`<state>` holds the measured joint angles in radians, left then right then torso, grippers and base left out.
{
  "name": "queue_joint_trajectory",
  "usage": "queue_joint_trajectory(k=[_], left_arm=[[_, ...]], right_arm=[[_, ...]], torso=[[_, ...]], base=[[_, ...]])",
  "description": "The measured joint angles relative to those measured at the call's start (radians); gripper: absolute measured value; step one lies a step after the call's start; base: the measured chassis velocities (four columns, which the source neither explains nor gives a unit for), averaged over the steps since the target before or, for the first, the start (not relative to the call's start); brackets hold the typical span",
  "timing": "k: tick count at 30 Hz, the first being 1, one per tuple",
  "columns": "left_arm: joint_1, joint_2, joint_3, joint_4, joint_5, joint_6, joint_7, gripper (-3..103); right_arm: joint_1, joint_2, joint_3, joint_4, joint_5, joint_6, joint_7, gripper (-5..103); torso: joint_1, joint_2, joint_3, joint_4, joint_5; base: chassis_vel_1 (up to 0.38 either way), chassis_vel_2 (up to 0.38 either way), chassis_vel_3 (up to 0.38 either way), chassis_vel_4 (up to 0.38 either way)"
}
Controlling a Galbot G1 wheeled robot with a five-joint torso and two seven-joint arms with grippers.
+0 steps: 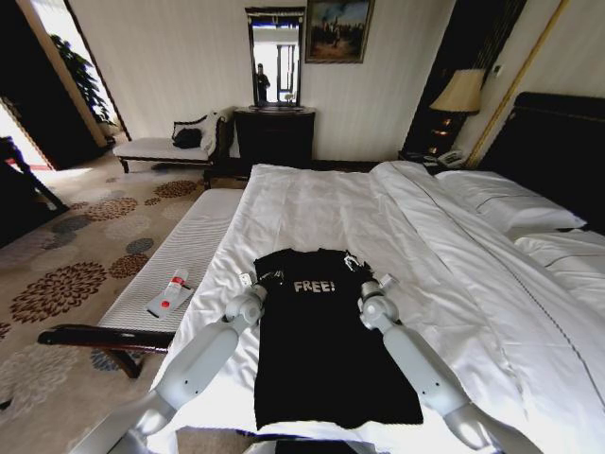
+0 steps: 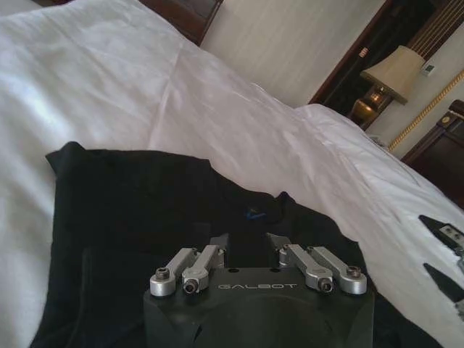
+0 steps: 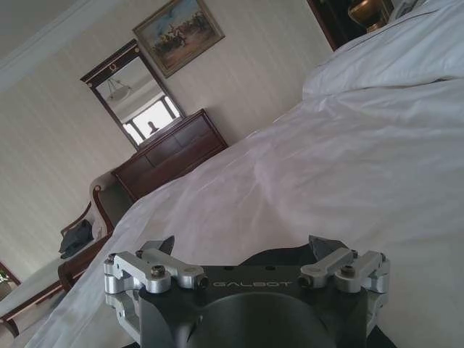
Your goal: Fold the clothes on the bed.
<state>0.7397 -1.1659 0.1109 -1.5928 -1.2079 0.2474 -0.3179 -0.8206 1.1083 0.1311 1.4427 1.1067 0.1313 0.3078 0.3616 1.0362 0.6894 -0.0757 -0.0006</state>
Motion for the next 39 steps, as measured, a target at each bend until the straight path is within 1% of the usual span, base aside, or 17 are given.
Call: queue_joint_trajectory(k=[1, 2, 3, 4, 6, 8, 10, 12, 14, 17, 20, 24, 30, 33, 34, 37, 39], left_arm=[[0.014, 0.002, -0.015, -0.031, -0.049, 0.012, -0.004, 38], [0.014, 0.002, -0.015, -0.031, -0.049, 0.012, -0.004, 38], [0.026, 0.004, -0.028, -0.051, -0.069, 0.017, -0.005, 43], [0.042, 0.009, -0.041, -0.064, -0.069, 0.018, -0.004, 48], [0.075, 0.019, -0.069, -0.076, -0.037, 0.016, 0.001, 59], [0.096, 0.026, -0.092, -0.081, -0.025, 0.014, 0.004, 59], [0.13, 0.033, -0.132, -0.087, -0.015, 0.011, 0.009, 70], [0.17, 0.034, -0.189, -0.089, 0.01, 0.0, 0.029, 81], [0.183, 0.033, -0.205, -0.089, 0.016, -0.003, 0.035, 81], [0.223, 0.024, -0.243, -0.095, 0.027, -0.01, 0.054, 96], [0.23, 0.017, -0.247, -0.098, 0.032, -0.013, 0.057, 100], [0.228, 0.008, -0.235, -0.093, 0.045, -0.017, 0.058, 100], [0.213, 0.001, -0.181, -0.092, 0.045, -0.017, 0.056, 100], [0.218, 0.002, -0.14, -0.127, 0.052, -0.017, 0.058, 100], [0.218, 0.002, -0.14, -0.127, 0.052, -0.017, 0.058, 100], [0.244, 0.013, -0.123, -0.207, 0.05, -0.018, 0.074, 100], [0.248, 0.018, -0.125, -0.226, 0.041, -0.02, 0.08, 100]], right_arm=[[-0.005, 0.0, 0.002, 0.001, -0.002, 0.0, 0.0, 100], [-0.005, 0.0, 0.002, 0.001, -0.002, 0.0, 0.0, 100], [-0.009, 0.0, 0.003, 0.003, -0.003, 0.0, 0.0, 100], [-0.014, -0.001, 0.007, 0.005, -0.006, 0.0, 0.0, 100], [-0.023, -0.002, 0.011, 0.01, -0.008, 0.0, 0.0, 100], [-0.027, -0.004, 0.013, 0.013, -0.008, 0.0, 0.0, 100], [-0.033, -0.007, 0.016, 0.017, -0.009, 0.001, 0.0, 100], [-0.037, -0.007, 0.019, 0.018, -0.013, 0.001, -0.001, 100], [-0.038, -0.007, 0.019, 0.018, -0.014, 0.001, -0.001, 100], [-0.039, -0.001, 0.019, 0.023, -0.017, 0.001, -0.001, 100], [-0.04, 0.0, 0.018, 0.027, -0.017, 0.002, 0.0, 100], [-0.044, -0.004, 0.019, 0.032, -0.018, 0.002, 0.001, 100], [-0.052, -0.012, 0.024, 0.034, -0.02, 0.002, 0.003, 100], [-0.052, -0.012, 0.025, 0.034, -0.021, 0.002, 0.004, 100], [-0.052, -0.012, 0.025, 0.034, -0.021, 0.002, 0.004, 100], [-0.048, -0.012, 0.025, 0.034, -0.021, 0.002, 0.005, 100], [-0.047, -0.012, 0.025, 0.033, -0.021, 0.002, 0.005, 100]], torso=[[0.0, 0.0, 0.0, 0.0, 0.0], [0.0, 0.0, 0.0, 0.0, 0.0], [0.0, 0.0, 0.0, -0.0001, 0.0], [0.0, 0.0, 0.0, -0.0001, 0.0], [0.0, 0.0, 0.0, 0.0, 0.0], [0.0, 0.0, 0.0, 0.0002, 0.0], [0.0, 0.0, 0.0, 0.0003, -0.0001], [0.0, 0.0, 0.0, 0.0003, -0.0001], [0.0, 0.0, 0.0, 0.0003, -0.0001], [0.0, 0.0, 0.0, 0.0003, -0.0001], [0.0, 0.0, 0.0, 0.0003, -0.0001], [0.0, 0.0, 0.0, 0.0, 0.0], [0.0, 0.0, 0.0, -0.0001, 0.0], [0.0, 0.0, 0.0, -0.0001, 0.0], [0.0, 0.0, 0.0, -0.0001, 0.0], [0.0, 0.0, 0.0, 0.0003, 0.0001], [0.0, 0.0, 0.0, 0.0003, 0.0001]], base=[[0.0, 0.0, 0.0, 0.0], [0.0, 0.0, 0.0, 0.0], [0.0, 0.0, 0.0, 0.0], [0.0, 0.0, 0.0, 0.0], [0.0, 0.0, 0.0, 0.0], [0.0, 0.0, 0.0, 0.0], [0.0, 0.0, 0.0, 0.0], [0.0, 0.0, 0.0, 0.0], [0.0, 0.0, 0.0, 0.0], [0.0, 0.0, 0.0, 0.0], [0.0, 0.0, 0.0, 0.0], [0.0, 0.0, 0.0, 0.0], [0.0, 0.0, 0.0, 0.0], [0.0, 0.0, 0.0, 0.0], [0.0, 0.0, 0.0, 0.0], [0.0, 0.0, 0.0, 0.0], [0.0, 0.0, 0.0, 0.0]])
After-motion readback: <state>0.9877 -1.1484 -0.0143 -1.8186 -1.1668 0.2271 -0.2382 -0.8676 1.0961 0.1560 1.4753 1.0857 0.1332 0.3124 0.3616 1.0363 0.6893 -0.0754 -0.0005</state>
